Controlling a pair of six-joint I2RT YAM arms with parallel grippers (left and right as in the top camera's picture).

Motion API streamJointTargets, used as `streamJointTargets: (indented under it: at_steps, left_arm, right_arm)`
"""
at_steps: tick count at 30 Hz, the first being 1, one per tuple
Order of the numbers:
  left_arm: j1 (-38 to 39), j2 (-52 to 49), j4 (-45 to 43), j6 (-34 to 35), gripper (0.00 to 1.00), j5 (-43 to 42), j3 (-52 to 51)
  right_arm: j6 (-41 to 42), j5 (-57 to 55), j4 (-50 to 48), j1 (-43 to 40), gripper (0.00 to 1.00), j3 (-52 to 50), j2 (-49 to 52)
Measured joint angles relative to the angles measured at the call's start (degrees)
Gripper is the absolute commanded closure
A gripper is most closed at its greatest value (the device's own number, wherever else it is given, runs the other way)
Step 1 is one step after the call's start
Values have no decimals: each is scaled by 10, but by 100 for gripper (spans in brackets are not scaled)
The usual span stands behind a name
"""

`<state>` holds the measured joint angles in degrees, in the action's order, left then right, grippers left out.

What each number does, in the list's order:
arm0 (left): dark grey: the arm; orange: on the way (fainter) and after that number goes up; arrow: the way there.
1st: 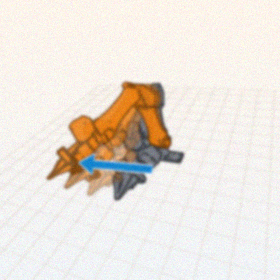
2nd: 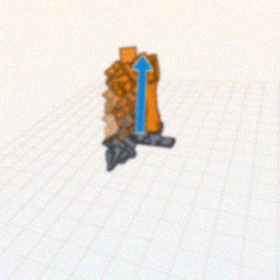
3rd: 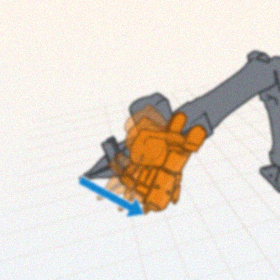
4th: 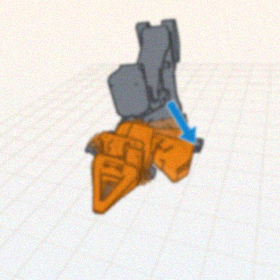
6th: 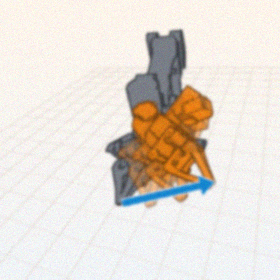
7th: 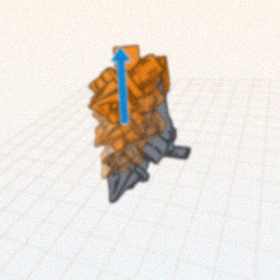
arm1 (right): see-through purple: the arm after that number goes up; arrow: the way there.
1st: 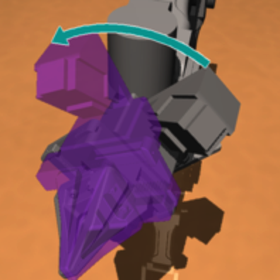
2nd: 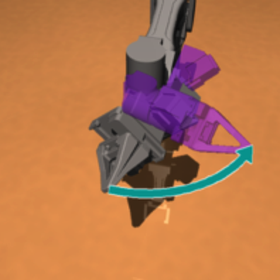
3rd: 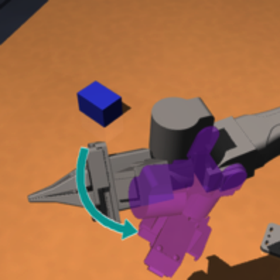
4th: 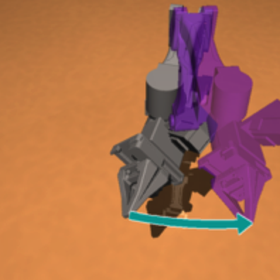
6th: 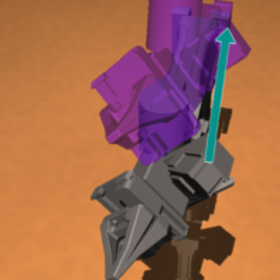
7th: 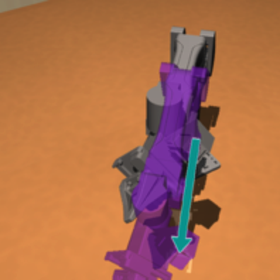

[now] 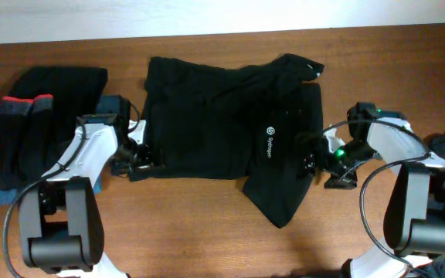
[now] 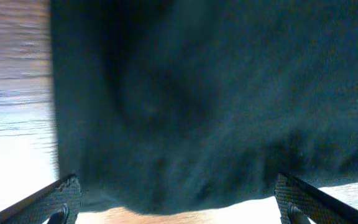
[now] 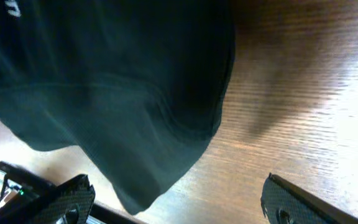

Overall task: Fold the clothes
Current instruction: 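Grasp the bottom hem corners of the sweatshirt with both grippers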

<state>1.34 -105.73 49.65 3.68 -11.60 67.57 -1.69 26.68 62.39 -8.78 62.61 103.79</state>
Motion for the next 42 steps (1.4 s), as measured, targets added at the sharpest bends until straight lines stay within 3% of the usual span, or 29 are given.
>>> streamJointTargets:
  at_steps: [42]
  left_arm:
    - [21, 6, -40, 26, 1, 95, -55]
  right_arm:
    - [4, 3, -58, 14, 14, -32, 0]
